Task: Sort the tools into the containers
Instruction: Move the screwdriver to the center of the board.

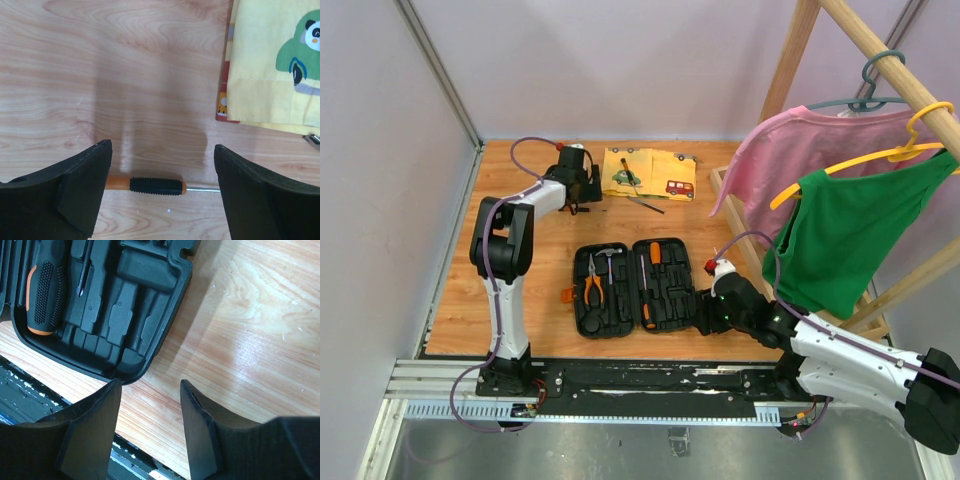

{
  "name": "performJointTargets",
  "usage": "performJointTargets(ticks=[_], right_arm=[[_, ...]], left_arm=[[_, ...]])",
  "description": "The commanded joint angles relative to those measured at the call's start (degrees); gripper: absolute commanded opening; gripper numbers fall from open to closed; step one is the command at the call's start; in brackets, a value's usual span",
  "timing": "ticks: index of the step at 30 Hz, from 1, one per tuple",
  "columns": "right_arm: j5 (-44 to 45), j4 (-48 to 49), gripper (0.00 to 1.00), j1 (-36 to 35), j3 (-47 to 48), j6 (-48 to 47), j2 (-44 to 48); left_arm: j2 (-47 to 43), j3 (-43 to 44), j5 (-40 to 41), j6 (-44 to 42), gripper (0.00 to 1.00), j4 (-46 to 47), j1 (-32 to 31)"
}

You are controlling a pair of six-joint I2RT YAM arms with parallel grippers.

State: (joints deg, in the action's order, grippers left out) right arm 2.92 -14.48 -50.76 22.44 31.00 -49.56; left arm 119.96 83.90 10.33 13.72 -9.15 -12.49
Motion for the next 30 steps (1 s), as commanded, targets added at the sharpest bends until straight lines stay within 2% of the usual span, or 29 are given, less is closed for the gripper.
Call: performJointTargets(ticks=[1, 12, 22, 30], right_arm=[[-0.77, -0.6, 0.52, 1.12, 0.81, -0.69, -0.13], [-1.42, -1.37, 0.52, 1.23, 1.12, -0.51, 0.34], [-2.01, -1.78, 0.53, 1.21, 1.46, -0.19, 0.43], [-2.35, -2.16, 0.53, 1.18, 1.3, 0.5, 1.0]], left_arm=[[0.38, -0.39, -3.0, -0.93, 0.88, -0.71, 0.36], [1.06, -0.97, -7.16, -1.12, 0.92, -2.86, 0.86], [-0.95, -6.41, -13.37, 1.06, 0.94, -0.9, 3.06], [-3.5, -11.03, -12.25, 1.32, 0.94, -0.89, 3.26]])
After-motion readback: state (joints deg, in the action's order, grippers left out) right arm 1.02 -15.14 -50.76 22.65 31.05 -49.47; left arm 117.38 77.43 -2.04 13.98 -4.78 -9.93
